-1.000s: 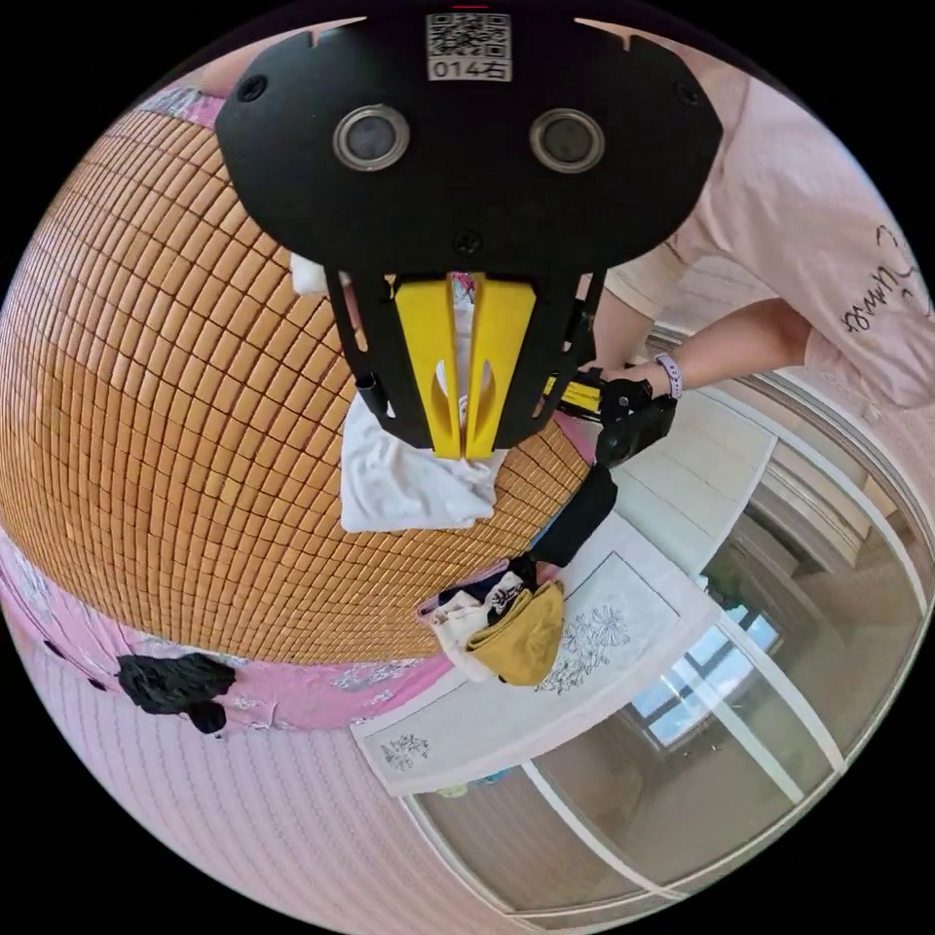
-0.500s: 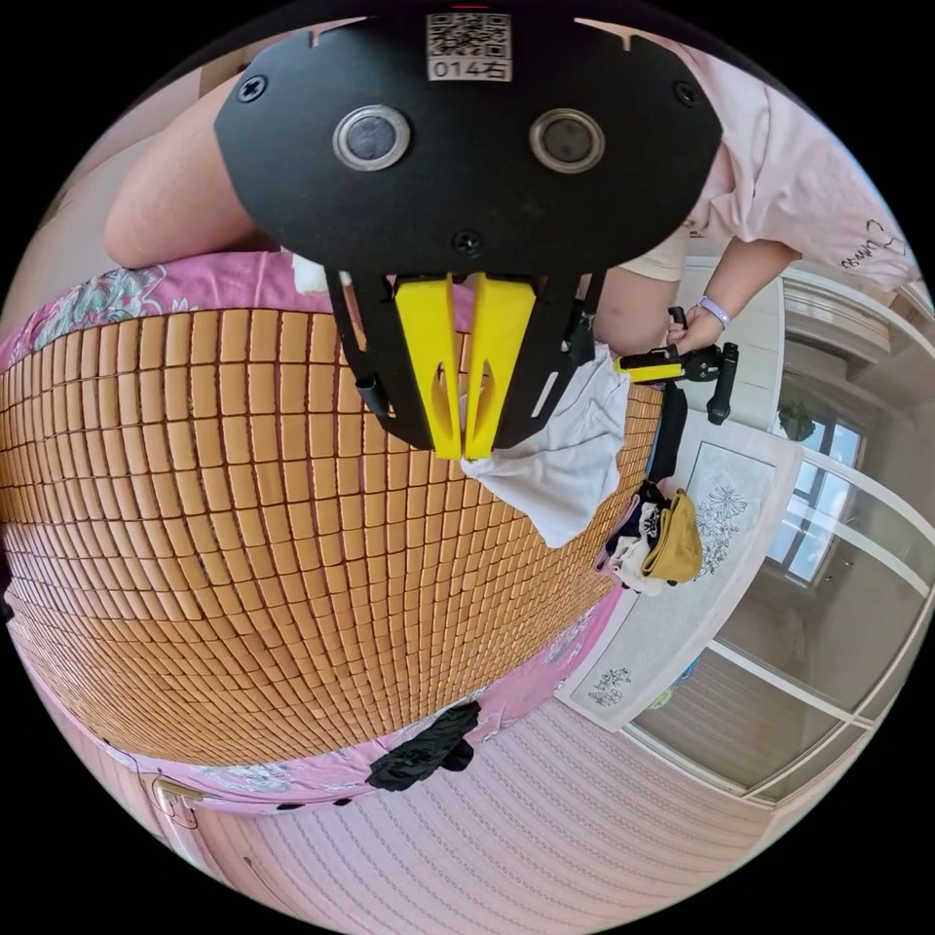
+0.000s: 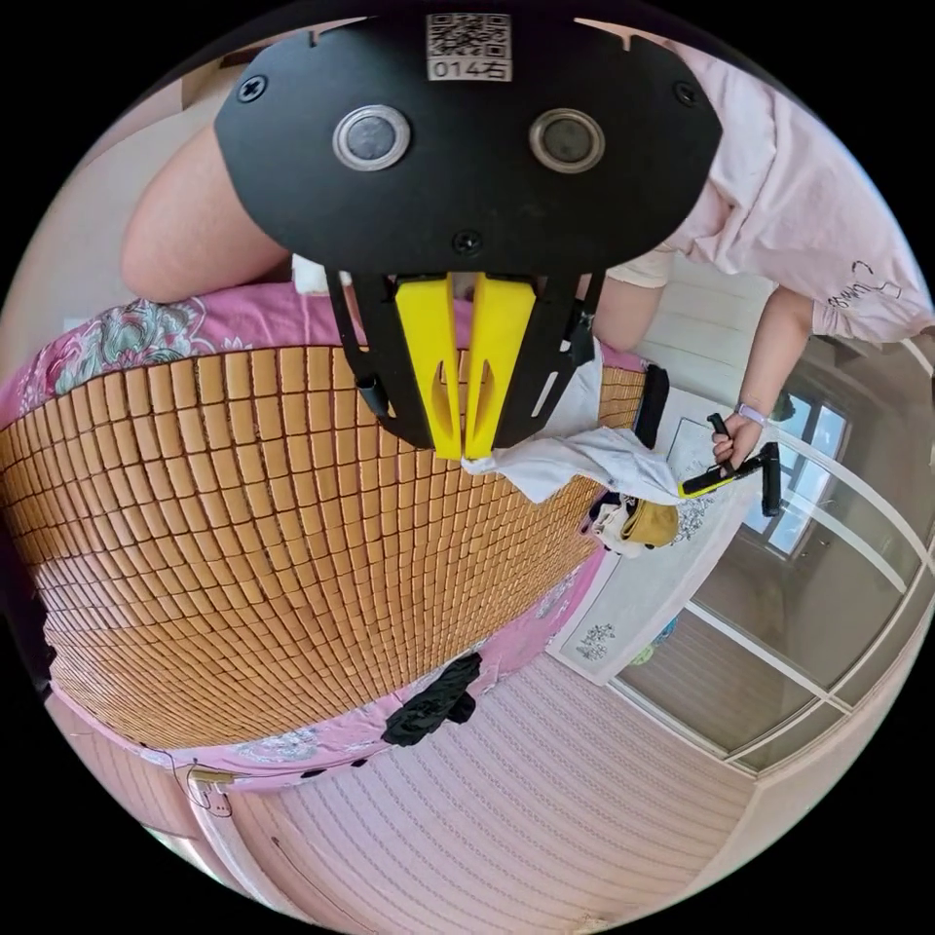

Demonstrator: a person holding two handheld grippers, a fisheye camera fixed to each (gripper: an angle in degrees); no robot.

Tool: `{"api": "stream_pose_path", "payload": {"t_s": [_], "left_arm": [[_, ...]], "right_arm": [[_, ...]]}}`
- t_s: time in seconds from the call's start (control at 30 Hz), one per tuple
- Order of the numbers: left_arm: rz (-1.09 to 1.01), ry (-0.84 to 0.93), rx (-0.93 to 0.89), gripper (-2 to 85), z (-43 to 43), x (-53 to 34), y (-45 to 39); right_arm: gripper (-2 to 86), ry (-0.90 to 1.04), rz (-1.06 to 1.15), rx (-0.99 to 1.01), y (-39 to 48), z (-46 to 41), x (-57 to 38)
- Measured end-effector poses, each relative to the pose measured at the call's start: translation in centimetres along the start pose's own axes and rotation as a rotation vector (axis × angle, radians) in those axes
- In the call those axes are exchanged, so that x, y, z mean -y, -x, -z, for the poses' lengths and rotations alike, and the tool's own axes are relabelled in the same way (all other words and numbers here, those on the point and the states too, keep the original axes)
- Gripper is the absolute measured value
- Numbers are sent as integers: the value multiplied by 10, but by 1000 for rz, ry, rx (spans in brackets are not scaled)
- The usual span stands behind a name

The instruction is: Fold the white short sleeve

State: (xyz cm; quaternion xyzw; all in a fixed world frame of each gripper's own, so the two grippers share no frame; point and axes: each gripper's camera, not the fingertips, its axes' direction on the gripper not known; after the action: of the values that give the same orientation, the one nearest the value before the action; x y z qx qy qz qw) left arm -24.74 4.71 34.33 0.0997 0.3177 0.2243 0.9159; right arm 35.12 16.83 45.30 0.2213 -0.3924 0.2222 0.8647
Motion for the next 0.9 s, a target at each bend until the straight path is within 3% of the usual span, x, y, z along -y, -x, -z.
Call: {"api": "stream_pose_path", "payload": {"t_s": [0.07,0.13,0.3,0.43,0.57,0.8,0.9], "left_arm": [[83,-181,-69,8,16,54,4],[104,-226,-69,24,11,89,-1],[174,-128,-188,73,-30,96,-13],[22,119,-120,73,-60,3,-45],[-10,421,-179,81,-81,-103,-72],[30,573,-264,117,-84,-142,-107],[82,595,-259,125,-85,-150,-112]], "right_arm": [[-2,-6,-14,-3,4,9,4],[-1,-16,-56,-39,7,18,7],[1,1,-195,-153,-4,22,12],[6,91,-177,-229,5,10,10],[18,117,-163,-296,22,12,10],[90,114,-92,-412,64,23,9],[101,197,-41,-470,75,6,12]]}}
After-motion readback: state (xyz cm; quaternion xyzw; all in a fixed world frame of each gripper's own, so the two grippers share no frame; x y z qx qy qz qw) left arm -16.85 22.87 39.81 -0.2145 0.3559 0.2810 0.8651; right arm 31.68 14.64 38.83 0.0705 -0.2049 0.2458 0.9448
